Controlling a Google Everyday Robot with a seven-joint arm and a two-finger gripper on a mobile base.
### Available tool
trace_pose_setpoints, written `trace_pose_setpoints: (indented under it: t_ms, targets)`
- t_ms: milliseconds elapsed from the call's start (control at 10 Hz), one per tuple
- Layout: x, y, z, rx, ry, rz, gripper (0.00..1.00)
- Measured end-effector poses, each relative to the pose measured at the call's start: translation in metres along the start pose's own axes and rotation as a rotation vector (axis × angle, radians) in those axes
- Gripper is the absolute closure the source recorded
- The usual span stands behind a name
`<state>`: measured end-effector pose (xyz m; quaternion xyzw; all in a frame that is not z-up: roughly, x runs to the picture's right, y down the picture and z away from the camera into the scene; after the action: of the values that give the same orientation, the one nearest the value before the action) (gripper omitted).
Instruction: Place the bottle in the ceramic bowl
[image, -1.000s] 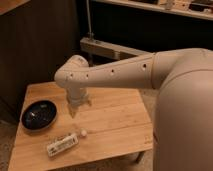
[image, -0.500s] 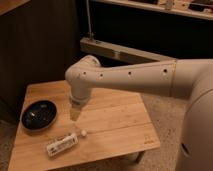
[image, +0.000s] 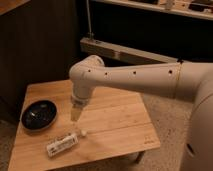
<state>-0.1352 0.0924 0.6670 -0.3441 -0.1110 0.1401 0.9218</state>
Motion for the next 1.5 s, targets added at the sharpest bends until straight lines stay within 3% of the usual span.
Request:
trace_pose_setpoints:
  t_ms: [300,400,700,800,900,1000,1100,1500]
  targets:
    - [-0.004,0.002,-0.002,-0.007,-0.012,-0.024,0.35]
    - [-0.009,0.008,-0.001,-0.009,-0.054,-0.081,0.35]
    - [-0.016,0.031,0.016,0.003,-0.188,-0.433,0.35]
    - [-0.016,0.035,0.021,0.004,-0.217,-0.517,0.35]
    - [-0.02,0.043,0.035,-0.002,-0.256,-0.674,0.35]
    - [-0.02,0.046,0.047,-0.013,-0.269,-0.739,0.35]
    - [-0.017,0.048,0.06,-0.03,-0.271,-0.759,0.35]
    - [-0.009,0.057,0.1,-0.104,-0.236,-0.718,0.35]
